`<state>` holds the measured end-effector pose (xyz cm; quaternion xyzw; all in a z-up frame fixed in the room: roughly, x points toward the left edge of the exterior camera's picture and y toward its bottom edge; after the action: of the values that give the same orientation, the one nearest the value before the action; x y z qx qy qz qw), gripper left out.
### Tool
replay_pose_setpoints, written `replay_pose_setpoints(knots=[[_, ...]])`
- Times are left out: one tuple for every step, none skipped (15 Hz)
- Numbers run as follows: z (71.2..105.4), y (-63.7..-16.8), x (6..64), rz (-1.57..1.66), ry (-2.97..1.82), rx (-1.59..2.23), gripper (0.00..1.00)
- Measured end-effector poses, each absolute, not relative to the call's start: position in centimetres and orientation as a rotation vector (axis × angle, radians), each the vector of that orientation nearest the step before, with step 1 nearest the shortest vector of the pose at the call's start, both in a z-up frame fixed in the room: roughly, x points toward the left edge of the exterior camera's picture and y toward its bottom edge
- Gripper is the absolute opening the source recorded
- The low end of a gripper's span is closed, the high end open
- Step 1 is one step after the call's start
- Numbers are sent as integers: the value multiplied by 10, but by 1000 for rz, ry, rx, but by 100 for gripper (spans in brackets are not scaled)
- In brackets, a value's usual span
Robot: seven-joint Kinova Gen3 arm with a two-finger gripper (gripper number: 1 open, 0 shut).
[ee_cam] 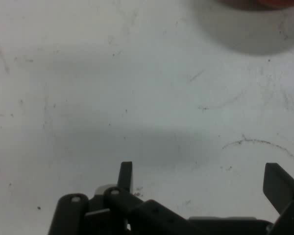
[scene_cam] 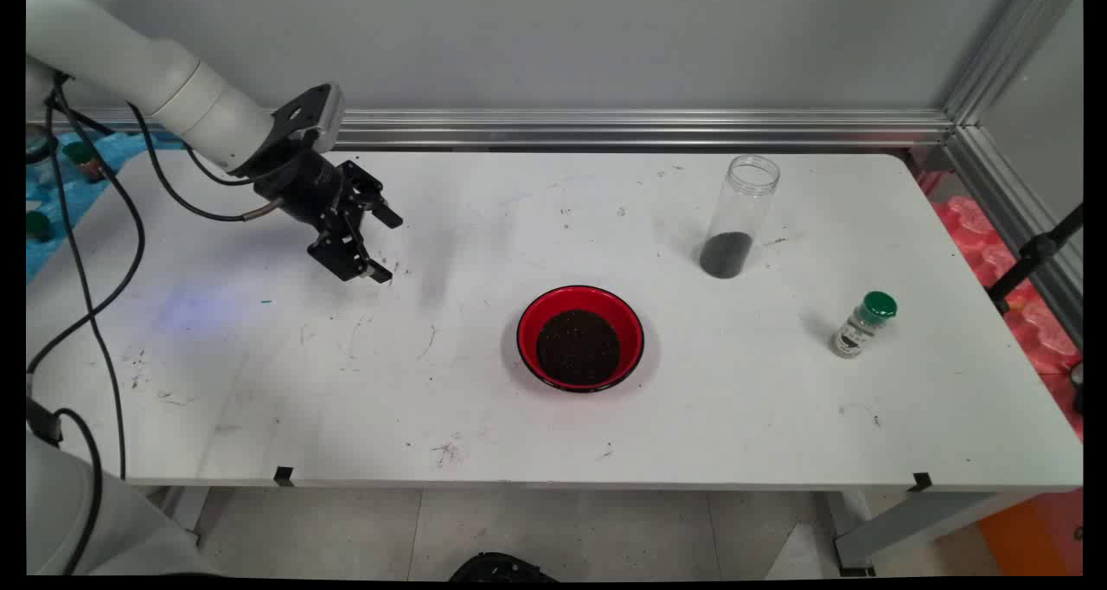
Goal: Pick up the black seasoning powder from the table
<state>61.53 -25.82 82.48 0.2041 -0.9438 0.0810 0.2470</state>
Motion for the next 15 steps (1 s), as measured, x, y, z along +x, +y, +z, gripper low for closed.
replay_pose_setpoints(knots=[[825,-259,614,222,-2571,554,100],[825,-260,613,223,-2567,551,100],[826,-261,612,225,-2564,548,100],[826,-263,610,226,-2559,546,100],[827,-264,608,227,-2553,547,100],[827,-266,607,227,-2549,547,100],[828,-268,604,227,-2542,548,100],[829,-270,602,227,-2536,547,100],[829,-272,598,227,-2528,547,100],[830,-275,595,229,-2519,546,100],[831,-278,591,230,-2511,545,100],[832,-280,587,230,-2502,543,100],[833,-283,583,231,-2493,542,100],[834,-286,579,232,-2483,540,100],[835,-289,574,232,-2474,540,100]])
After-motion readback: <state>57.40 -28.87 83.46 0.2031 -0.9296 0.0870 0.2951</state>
